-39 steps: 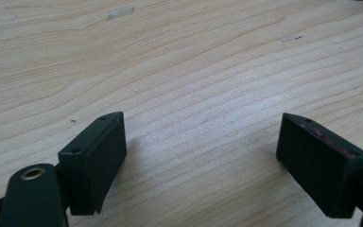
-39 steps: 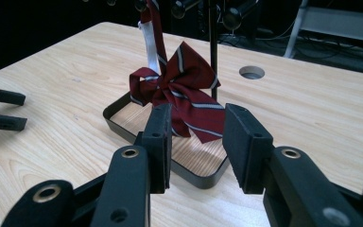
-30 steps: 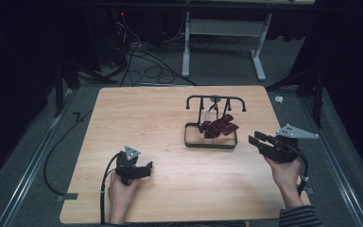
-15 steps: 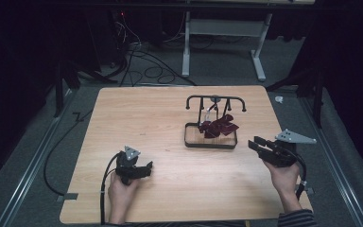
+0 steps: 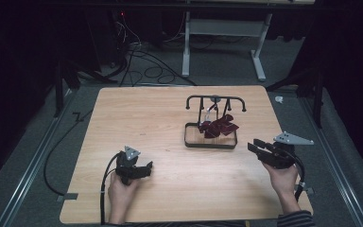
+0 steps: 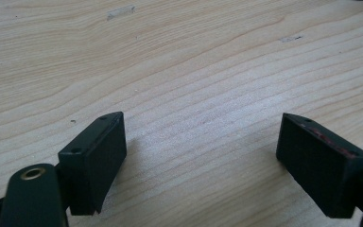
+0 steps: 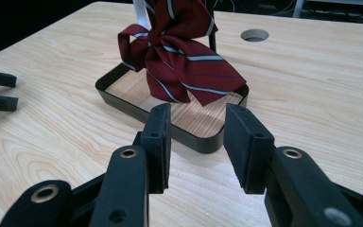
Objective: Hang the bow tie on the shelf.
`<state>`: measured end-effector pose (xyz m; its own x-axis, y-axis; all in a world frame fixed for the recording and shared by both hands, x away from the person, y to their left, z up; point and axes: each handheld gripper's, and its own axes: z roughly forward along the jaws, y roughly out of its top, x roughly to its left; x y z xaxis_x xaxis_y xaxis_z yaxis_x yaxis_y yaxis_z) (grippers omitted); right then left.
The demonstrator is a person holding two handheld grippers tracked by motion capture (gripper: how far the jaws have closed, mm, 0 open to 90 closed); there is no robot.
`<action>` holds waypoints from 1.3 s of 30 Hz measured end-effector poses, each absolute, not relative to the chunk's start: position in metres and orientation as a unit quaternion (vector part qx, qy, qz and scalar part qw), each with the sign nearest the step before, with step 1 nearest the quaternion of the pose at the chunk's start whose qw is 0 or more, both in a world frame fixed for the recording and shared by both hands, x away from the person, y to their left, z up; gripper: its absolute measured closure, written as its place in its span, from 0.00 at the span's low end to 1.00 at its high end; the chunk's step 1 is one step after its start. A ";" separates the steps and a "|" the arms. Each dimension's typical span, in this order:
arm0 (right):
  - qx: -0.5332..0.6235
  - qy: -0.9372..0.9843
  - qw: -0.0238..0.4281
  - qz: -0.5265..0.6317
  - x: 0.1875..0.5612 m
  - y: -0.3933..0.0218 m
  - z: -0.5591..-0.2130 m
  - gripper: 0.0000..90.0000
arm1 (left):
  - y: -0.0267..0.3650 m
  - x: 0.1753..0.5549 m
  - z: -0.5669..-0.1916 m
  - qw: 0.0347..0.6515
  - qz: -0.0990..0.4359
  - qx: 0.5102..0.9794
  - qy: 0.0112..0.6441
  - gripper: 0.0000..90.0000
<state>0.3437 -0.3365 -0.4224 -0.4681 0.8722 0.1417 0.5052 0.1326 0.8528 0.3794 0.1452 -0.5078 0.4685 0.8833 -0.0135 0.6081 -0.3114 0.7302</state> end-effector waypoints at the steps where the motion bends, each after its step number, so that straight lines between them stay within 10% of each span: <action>1: 0.476 0.725 0.201 0.456 0.344 -0.337 -0.423 0.70 | 0.145 0.379 -0.508 0.344 0.199 0.785 0.475 0.19; 39: 0.500 0.739 0.178 0.415 0.352 -0.332 -0.464 0.68 | 0.145 0.379 -0.508 0.344 0.200 0.785 0.475 0.19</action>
